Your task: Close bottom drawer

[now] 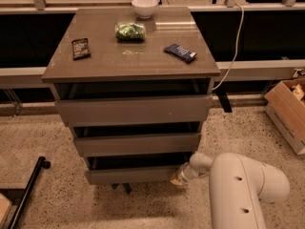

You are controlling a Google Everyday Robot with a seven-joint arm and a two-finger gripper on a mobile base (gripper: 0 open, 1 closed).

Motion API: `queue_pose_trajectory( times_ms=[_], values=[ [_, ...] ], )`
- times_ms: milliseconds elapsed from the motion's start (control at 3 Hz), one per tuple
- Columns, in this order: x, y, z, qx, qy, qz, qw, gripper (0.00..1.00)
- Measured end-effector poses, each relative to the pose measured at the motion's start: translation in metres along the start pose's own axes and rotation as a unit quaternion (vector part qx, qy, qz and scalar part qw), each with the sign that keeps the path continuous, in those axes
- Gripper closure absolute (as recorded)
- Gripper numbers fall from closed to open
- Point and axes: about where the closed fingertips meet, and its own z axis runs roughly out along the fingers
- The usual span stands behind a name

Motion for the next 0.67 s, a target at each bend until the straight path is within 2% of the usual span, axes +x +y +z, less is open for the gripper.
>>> queue_pose_trajectory(
  times_ms=[667],
  values=[
    [0.0005, 0.0037, 0.0035, -0.003, 0.001, 0.0, 1.0, 0.28]
  ],
)
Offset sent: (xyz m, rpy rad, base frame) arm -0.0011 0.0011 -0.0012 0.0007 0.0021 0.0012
